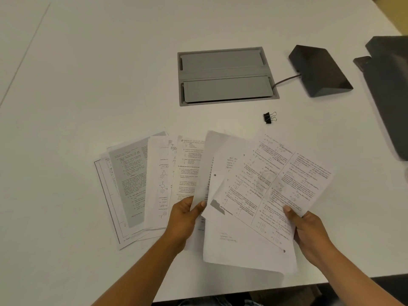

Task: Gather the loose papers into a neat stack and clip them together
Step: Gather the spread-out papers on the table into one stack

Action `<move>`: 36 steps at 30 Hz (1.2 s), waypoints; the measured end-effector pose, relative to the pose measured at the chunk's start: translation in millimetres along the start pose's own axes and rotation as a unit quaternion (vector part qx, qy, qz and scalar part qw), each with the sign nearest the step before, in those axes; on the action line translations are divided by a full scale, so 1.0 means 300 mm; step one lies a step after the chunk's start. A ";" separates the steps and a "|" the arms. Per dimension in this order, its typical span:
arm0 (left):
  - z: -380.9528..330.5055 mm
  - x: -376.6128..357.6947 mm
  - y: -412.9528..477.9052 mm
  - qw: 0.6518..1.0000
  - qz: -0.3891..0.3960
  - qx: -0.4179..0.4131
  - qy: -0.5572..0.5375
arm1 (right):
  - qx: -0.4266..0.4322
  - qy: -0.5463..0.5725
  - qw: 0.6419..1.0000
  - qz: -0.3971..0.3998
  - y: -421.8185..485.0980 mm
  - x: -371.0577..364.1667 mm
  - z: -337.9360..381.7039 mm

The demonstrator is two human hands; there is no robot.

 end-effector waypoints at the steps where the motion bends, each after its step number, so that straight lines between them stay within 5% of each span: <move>1: -0.002 -0.004 -0.005 1.000 0.004 0.000 -0.012 | 0.006 0.001 1.000 -0.004 0.003 -0.007 0.004; 9: -0.020 -0.034 -0.031 0.998 0.040 0.005 -0.055 | -0.060 -0.016 0.996 0.066 -0.007 -0.088 -0.018; 15: -0.014 -0.024 -0.028 0.995 0.030 0.081 -0.059 | -0.032 -0.042 0.997 0.054 -0.019 -0.103 -0.008; 21: -0.059 -0.008 -0.033 0.993 0.067 0.073 -0.063 | -0.023 -0.026 0.994 0.107 -0.035 -0.128 0.022; 27: -0.143 -0.009 -0.028 0.991 0.127 -0.033 0.019 | 0.007 -0.042 0.991 0.127 -0.047 -0.182 0.071; 36: -0.249 -0.012 -0.028 0.991 0.047 -0.122 0.031 | 0.141 -0.060 0.980 0.131 -0.060 -0.282 0.187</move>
Point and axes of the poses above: each hand's wrist, its own y-axis towards the middle knuckle, its own x-axis out of the back of the hand, z = x × y, the point moved 5 cm from there along y, towards the middle knuckle, and after that the axes turned 9 degrees about y, right-handed, at the moved point
